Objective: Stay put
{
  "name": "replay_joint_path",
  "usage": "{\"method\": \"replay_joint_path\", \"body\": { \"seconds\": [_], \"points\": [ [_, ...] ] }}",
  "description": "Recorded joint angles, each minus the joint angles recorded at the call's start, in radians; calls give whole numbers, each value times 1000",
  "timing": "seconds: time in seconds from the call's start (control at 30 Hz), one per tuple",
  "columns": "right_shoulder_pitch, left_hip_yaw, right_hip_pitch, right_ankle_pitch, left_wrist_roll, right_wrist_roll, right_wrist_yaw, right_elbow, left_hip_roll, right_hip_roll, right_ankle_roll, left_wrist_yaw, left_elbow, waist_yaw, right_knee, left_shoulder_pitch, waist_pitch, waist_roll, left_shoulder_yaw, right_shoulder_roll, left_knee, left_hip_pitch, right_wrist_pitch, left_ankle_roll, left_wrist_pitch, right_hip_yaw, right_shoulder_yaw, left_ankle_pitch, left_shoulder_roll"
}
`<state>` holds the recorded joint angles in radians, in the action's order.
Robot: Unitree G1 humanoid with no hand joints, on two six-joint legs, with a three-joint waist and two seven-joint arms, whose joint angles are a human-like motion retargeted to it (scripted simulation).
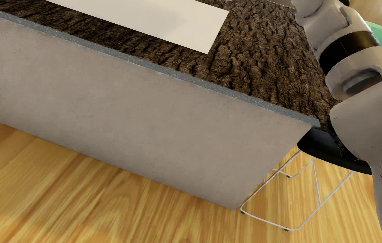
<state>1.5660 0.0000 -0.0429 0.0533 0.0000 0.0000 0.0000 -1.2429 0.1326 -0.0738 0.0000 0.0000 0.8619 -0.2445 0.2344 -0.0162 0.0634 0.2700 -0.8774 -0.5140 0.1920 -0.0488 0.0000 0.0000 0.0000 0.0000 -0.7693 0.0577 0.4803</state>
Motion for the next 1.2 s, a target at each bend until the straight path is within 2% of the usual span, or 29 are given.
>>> {"method": "replay_joint_path", "body": {
  "seconds": [0.4,0.43,0.47,0.53,0.63,0.67,0.7,0.77,0.83,0.87,0.9,0.97,1.03,1.13,1.2],
  "points": [
    [5,0,-12,-6,0,0,0,3,0,0,0,0,4,2,4,-7,-4,-13,-14,6,-11,-4,0,0,0,0,12,19,11],
    [2,0,-12,-8,0,0,0,14,0,0,0,0,5,3,5,-9,-4,-14,-14,6,-10,-5,0,0,0,0,38,17,10],
    [-27,0,-14,-12,0,0,0,68,1,0,0,0,4,7,5,-8,-3,-19,-7,4,-7,-7,0,0,0,0,131,12,5],
    [-171,0,-21,-32,0,0,0,316,-2,4,0,0,-7,42,5,20,13,-44,25,24,0,-13,0,0,0,0,337,-9,-19],
    [-508,0,-45,-129,0,0,0,761,-6,19,0,0,-23,118,-13,80,37,-126,68,141,8,-16,0,0,0,0,494,-39,-92],
    [-652,0,-50,1,0,0,0,889,-7,20,0,0,-26,142,184,100,42,-155,77,185,14,-15,0,0,0,0,503,-51,-118],
    [-799,0,-52,54,0,0,0,981,-10,23,0,0,-29,163,190,116,46,-177,83,219,20,-14,0,0,0,0,483,-60,-136],
    [-1070,0,-56,64,0,0,0,1042,-10,29,0,0,-37,192,192,136,55,-204,83,245,27,-17,0,0,0,0,379,-67,-157],
    [-1272,0,-51,67,0,0,0,974,-7,21,0,0,-40,207,222,148,59,-216,88,229,27,-15,0,0,0,0,240,-62,-168],
    [-1350,0,-49,-118,0,0,0,929,-7,18,0,0,-35,212,16,145,59,-219,89,210,26,-16,0,0,0,0,170,-59,-171],
    [-1416,0,-46,-166,0,0,0,870,-5,15,0,0,-29,219,14,140,61,-220,86,194,26,-18,0,0,0,0,105,-58,-171],
    [-1526,0,-39,-131,0,0,0,734,-1,8,0,0,-26,238,9,138,68,-217,91,179,29,-21,0,0,0,0,13,-58,-170],
    [-1619,0,-33,-96,0,0,0,573,0,4,0,0,-23,240,8,136,69,-218,117,187,18,-16,0,0,0,0,-2,-43,-175],
    [-1708,0,-33,-72,0,0,0,291,2,3,0,0,-29,252,9,149,83,-224,166,227,16,-19,0,0,0,0,75,-30,-189],
    [-1750,0,-32,-67,0,0,0,227,1,3,0,0,-38,266,11,154,83,-227,171,224,20,-19,0,0,0,0,102,-31,-193]
  ]
}}
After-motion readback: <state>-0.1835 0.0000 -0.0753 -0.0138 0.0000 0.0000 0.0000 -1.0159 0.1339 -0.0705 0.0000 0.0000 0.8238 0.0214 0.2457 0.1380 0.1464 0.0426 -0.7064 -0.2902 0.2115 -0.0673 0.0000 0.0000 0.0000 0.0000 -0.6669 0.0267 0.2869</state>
